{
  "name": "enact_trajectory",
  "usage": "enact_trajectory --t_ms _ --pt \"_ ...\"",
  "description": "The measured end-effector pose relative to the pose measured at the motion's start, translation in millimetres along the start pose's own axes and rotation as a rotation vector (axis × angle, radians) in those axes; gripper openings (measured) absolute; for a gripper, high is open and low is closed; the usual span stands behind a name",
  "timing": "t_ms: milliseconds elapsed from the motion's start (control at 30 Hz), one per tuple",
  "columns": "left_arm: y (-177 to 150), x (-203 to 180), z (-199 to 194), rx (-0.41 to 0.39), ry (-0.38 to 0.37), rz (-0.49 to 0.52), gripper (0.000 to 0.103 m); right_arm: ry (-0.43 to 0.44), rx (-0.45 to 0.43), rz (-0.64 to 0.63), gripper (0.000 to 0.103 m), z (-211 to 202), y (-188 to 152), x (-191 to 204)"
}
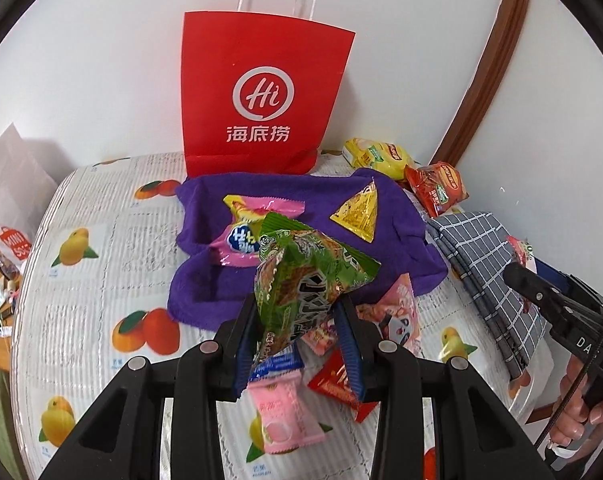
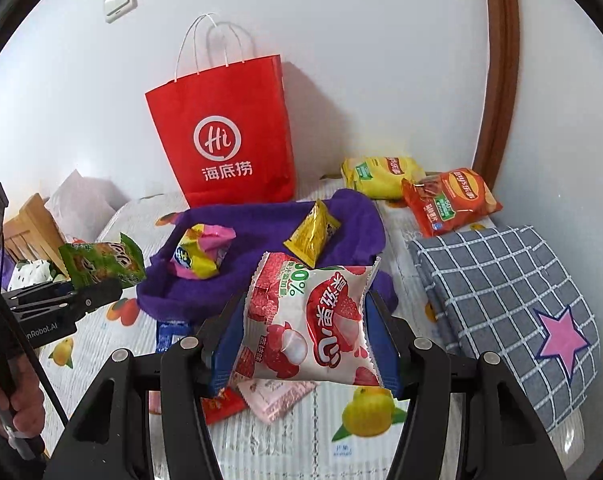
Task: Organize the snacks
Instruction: 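Carry the green bag and the lychee bag over the purple towel with both tools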
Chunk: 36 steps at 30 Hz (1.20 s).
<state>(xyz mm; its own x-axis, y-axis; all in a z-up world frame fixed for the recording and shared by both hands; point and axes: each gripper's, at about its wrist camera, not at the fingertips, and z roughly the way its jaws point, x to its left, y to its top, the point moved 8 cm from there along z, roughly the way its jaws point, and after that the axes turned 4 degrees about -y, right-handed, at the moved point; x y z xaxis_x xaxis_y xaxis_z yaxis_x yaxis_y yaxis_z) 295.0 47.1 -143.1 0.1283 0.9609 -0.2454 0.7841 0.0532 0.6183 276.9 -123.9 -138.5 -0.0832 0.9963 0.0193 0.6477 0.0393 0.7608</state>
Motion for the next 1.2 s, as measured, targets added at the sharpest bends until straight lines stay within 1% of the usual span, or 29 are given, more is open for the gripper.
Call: enact_trajectory --t_ms 267,500,800,933,1200 --pt "15.4 -4.9 14.0 0.005 0.004 0.013 0.036 0.039 0.015 0.055 0.058 22.6 15.7 -2.8" --pt "28.0 -0.8 24.4 0.004 0.014 0.017 0.036 0.052 0.021 0.041 0.058 42.7 30.4 3.6" --pt "40.6 3.0 44.1 0.008 0.014 0.011 0.036 0.102 0.013 0.04 0.058 71.5 49.5 12.7" --pt "42.6 6.0 55.3 0.017 0.018 0.009 0.036 0.121 0.037 0.044 0.058 90.3 49.0 12.3" --pt "39.9 7.7 85.6 0.059 0.031 0.007 0.036 0.123 0.106 0.058 0.058 129.9 34.9 2.2"
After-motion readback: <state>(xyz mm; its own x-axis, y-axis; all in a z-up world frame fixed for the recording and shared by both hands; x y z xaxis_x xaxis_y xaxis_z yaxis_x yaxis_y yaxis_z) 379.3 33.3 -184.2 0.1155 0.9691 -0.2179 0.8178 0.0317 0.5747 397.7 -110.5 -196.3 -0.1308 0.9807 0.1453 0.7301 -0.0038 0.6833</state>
